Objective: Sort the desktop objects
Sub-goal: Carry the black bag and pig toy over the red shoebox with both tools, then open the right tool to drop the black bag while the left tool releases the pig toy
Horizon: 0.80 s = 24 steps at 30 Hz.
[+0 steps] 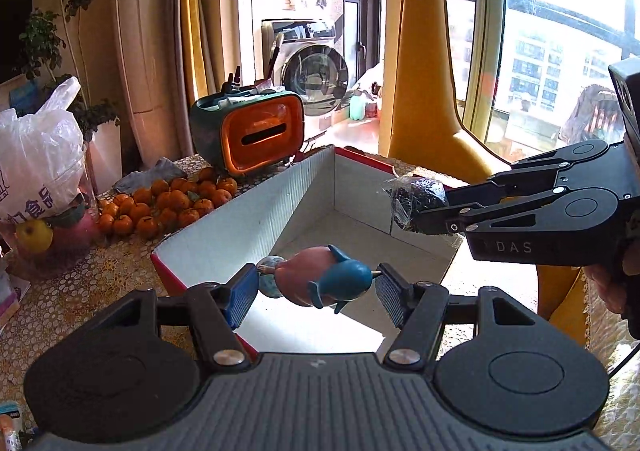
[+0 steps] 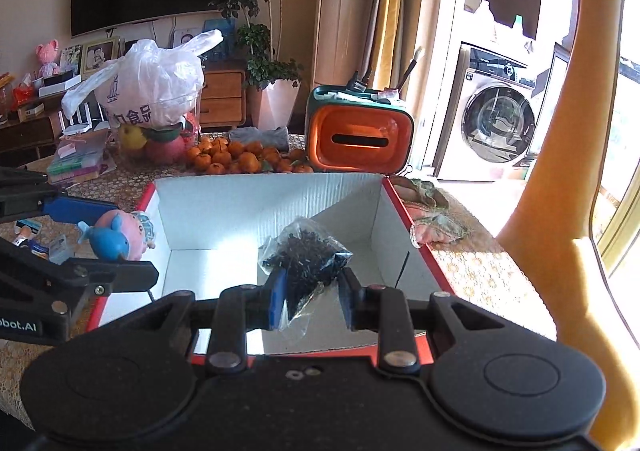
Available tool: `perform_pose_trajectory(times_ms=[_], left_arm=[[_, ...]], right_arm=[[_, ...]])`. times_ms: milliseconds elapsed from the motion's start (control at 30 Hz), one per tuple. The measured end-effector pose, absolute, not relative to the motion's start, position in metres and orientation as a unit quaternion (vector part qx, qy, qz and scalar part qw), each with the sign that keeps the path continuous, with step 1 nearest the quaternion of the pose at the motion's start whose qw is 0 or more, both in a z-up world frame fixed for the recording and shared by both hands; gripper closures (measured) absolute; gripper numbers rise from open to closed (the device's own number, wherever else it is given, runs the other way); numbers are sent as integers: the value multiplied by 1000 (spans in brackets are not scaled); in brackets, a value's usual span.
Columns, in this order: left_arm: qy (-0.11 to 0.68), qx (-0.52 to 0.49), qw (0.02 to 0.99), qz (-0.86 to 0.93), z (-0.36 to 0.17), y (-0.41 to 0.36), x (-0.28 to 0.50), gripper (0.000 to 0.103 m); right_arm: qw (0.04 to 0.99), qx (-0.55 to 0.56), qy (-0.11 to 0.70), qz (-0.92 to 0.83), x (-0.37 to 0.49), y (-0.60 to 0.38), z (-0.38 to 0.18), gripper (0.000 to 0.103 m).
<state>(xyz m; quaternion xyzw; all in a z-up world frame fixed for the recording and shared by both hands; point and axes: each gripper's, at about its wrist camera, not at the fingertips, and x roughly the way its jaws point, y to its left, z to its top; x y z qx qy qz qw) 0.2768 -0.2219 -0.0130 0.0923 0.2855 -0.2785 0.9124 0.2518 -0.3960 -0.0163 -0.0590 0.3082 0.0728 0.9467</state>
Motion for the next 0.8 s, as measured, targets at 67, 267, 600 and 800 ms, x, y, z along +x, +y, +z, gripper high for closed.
perform_pose_trajectory(times_ms=[67, 267, 600, 800], left_arm=[[297, 95, 908, -280, -18, -228, 286, 39], [327, 106, 894, -286, -31, -245, 314, 39], [370, 143, 872, -286, -54, -269, 347, 39], [402, 166, 856, -279, -71, -280, 364, 39]], right_arm=[[942, -58, 321, 76, 262, -399, -22, 76], [929, -77, 354, 75, 287, -401, -38, 76], [910, -78, 398, 84, 325, -407, -55, 77], [899, -76, 425, 77, 343, -407, -67, 78]])
